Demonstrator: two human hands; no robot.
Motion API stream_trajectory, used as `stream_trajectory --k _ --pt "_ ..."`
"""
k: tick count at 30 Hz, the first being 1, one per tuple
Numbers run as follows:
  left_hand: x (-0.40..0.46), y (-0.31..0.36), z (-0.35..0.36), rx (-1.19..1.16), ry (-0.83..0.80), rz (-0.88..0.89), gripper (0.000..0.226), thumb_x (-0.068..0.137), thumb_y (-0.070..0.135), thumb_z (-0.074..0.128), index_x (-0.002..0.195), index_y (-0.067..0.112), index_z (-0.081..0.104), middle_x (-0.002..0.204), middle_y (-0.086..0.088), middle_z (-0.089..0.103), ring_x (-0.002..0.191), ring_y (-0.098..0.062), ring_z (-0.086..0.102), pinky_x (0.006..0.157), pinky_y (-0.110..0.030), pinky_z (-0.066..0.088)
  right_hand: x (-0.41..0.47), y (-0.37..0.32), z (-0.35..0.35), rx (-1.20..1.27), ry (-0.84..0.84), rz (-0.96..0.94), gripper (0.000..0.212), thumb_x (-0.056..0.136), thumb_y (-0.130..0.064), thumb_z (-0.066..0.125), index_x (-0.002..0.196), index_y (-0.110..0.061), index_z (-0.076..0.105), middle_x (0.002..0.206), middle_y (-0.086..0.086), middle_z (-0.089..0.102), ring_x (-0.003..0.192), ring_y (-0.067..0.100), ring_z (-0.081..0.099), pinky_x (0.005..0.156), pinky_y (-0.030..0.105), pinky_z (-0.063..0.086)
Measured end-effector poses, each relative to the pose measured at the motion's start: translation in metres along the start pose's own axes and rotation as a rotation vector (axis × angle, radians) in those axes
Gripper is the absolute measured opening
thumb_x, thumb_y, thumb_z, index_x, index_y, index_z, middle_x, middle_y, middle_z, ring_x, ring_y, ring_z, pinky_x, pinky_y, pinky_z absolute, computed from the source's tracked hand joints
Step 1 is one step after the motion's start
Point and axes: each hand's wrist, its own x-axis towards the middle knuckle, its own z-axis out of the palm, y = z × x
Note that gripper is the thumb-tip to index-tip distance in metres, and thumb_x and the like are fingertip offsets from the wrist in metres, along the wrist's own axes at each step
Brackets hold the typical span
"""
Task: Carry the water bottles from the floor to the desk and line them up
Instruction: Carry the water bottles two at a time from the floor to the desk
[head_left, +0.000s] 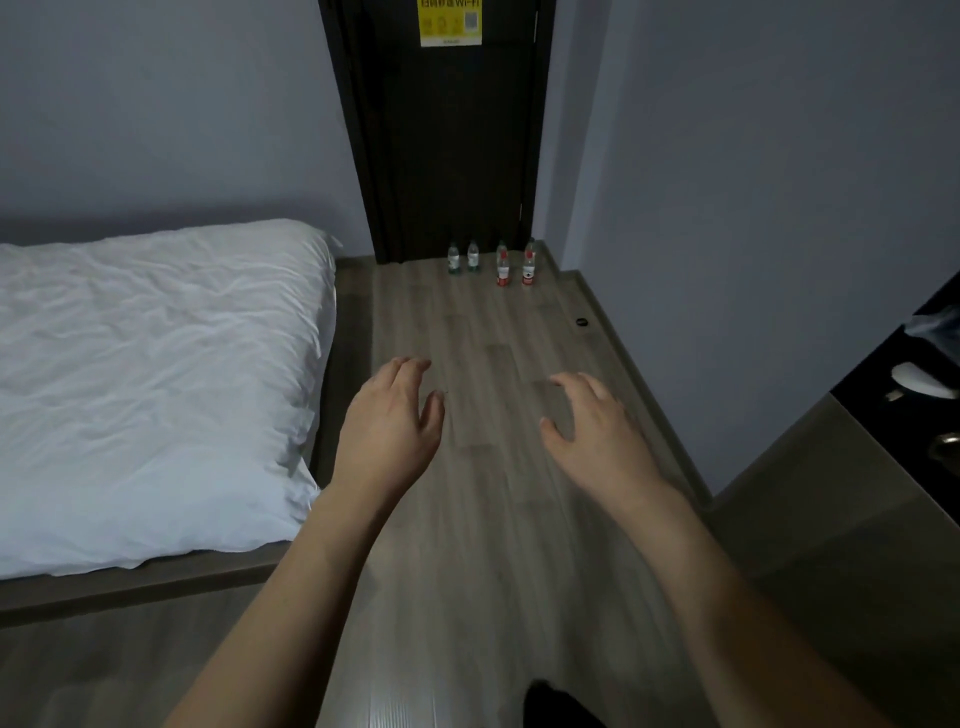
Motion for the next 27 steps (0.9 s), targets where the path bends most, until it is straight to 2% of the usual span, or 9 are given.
stream_trajectory --k 7,12,19,27 --pt "0.092 -0.029 0.036 0.012 -0.026 0.016 0.04 0.094 0.025 0.056 0.129 0.005 0.057 0.128 -0.013 0.059 0.115 -0.03 0.057 0.097 -0.04 0.045 0.093 0.012 0.026 0.009 -0.017 0.022 0.052 0.091 -0.03 0.056 0.14 -0.019 0.043 0.142 0.0 0.045 0.125 0.02 0.047 0.103 0.036 0.04" --pt "0.184 -0.05 0.059 0.029 -0.017 0.012 0.041 0.095 0.027 0.055 0.13 0.007 0.055 0.132 -0.011 0.057 0.114 -0.029 0.057 0.096 -0.04 0.046 0.19 0.024 0.038 0.014 0.001 0.004 0.051 0.091 -0.03 0.056 0.139 -0.02 0.044 0.142 -0.001 0.045 0.125 0.02 0.046 0.102 0.036 0.039" --pt "0.327 -0.067 0.072 0.041 0.025 0.019 0.04 0.094 0.022 0.058 0.13 0.004 0.055 0.129 -0.016 0.057 0.114 -0.034 0.056 0.097 -0.043 0.045 0.333 0.03 0.035 0.04 0.051 -0.029 0.05 0.09 -0.03 0.057 0.138 -0.02 0.044 0.14 0.0 0.045 0.124 0.019 0.047 0.1 0.036 0.041" --pt "0.44 -0.113 0.098 0.046 0.005 0.019 0.04 0.095 0.023 0.057 0.131 0.004 0.055 0.13 -0.016 0.058 0.116 -0.032 0.056 0.097 -0.041 0.044 0.458 0.023 0.059 0.028 0.033 -0.021 0.05 0.09 -0.03 0.057 0.138 -0.018 0.046 0.139 -0.001 0.046 0.121 0.019 0.05 0.098 0.034 0.041"
